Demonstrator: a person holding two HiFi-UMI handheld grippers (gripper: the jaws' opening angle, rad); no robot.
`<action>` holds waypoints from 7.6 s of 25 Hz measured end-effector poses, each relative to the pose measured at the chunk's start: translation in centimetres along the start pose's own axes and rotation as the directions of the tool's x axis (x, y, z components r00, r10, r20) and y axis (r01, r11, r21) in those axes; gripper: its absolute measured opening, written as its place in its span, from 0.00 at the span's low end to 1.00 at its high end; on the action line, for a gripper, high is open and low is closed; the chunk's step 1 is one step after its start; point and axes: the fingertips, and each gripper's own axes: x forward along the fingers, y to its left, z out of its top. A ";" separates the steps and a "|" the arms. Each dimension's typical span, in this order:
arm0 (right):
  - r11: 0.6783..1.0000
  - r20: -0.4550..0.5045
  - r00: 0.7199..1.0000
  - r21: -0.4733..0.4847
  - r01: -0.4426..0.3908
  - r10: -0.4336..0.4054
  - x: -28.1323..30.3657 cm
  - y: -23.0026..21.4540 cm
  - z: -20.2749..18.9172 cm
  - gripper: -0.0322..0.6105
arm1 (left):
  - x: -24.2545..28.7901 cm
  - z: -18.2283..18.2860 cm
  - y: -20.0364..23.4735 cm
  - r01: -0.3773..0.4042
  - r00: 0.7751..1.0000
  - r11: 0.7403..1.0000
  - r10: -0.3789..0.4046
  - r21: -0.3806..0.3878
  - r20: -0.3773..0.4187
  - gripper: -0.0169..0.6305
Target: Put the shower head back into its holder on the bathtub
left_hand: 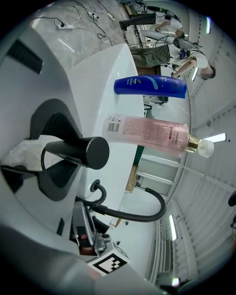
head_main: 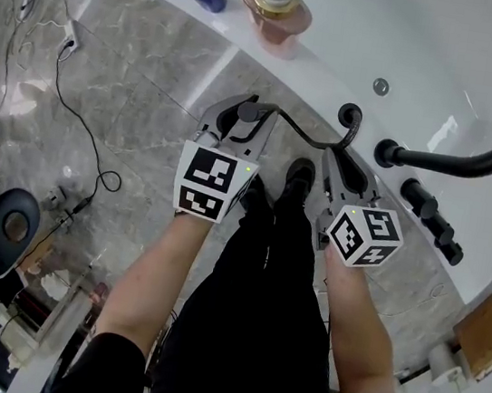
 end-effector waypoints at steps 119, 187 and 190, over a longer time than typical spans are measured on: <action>0.972 0.326 0.927 -0.201 -0.122 0.184 -36.7 1.7 34.4 0.07 | -17.6 36.7 -20.2 0.013 0.976 0.988 -0.046 0.151 0.214 0.25; 0.937 0.334 0.894 -0.280 -0.209 0.300 -43.9 3.5 33.2 0.07 | -26.4 37.9 -24.2 -0.105 0.933 0.987 0.057 0.118 0.354 0.21; 0.925 0.358 0.877 -0.318 -0.208 0.320 -46.2 3.4 34.7 0.07 | -27.9 39.3 -26.2 -0.132 0.919 0.986 0.085 0.099 0.385 0.18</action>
